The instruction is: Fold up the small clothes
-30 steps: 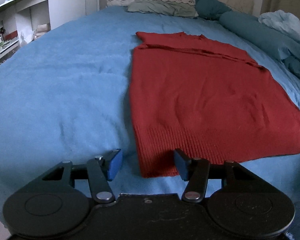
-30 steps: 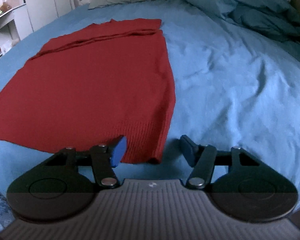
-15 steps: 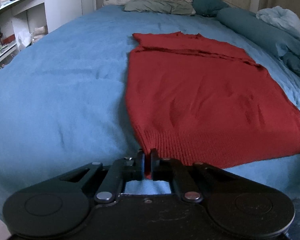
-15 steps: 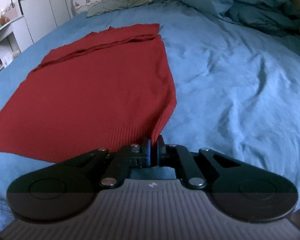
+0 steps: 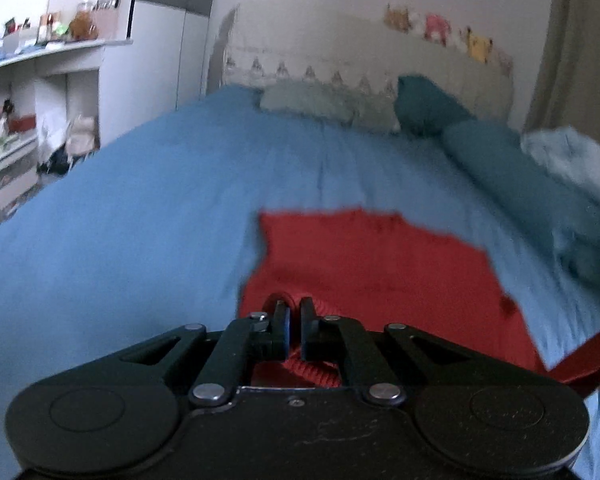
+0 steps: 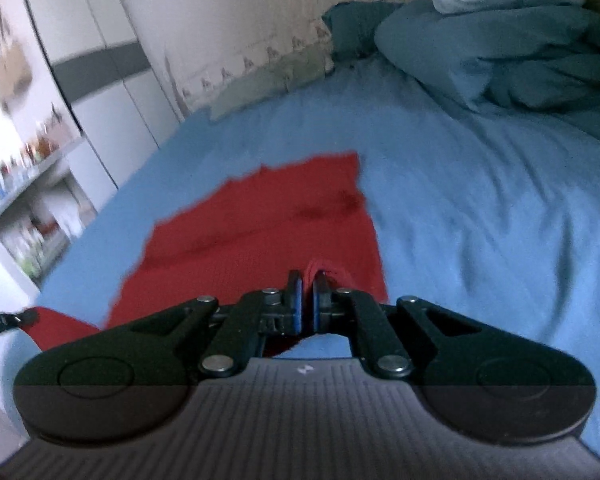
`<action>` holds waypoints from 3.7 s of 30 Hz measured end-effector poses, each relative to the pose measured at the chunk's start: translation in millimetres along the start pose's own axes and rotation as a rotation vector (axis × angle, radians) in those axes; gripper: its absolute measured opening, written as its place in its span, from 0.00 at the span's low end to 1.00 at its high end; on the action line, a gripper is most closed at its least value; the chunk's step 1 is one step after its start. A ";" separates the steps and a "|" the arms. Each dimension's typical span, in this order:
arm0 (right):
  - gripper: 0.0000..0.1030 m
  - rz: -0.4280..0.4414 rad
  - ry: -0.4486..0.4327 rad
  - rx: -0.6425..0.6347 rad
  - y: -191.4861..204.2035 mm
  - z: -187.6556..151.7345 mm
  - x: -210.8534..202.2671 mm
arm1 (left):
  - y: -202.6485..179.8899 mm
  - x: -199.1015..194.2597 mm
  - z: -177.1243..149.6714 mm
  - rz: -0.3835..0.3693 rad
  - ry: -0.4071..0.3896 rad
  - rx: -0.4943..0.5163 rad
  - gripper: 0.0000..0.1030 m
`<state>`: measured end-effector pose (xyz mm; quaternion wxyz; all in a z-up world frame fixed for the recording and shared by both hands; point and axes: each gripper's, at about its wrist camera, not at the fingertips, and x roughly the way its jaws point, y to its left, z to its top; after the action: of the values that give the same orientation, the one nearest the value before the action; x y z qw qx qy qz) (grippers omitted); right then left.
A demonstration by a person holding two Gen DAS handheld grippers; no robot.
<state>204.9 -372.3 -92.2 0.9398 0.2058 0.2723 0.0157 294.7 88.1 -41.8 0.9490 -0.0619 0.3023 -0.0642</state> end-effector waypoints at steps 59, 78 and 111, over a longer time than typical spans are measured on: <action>0.83 -0.201 0.271 -0.237 -25.9 94.4 278.9 | -119.3 270.2 61.6 0.054 0.390 0.222 1.00; 0.42 -0.147 0.343 -0.211 -30.2 53.5 310.6 | -137.6 325.4 25.0 0.076 0.500 0.223 1.00; 0.77 0.455 0.488 -0.281 273.6 33.2 380.2 | 63.2 188.7 8.8 0.006 0.478 -0.001 1.00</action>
<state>568.3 -80.8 -150.7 0.8386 0.1201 0.4311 0.3105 457.9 120.9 -151.4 0.8507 -0.0447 0.5185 -0.0740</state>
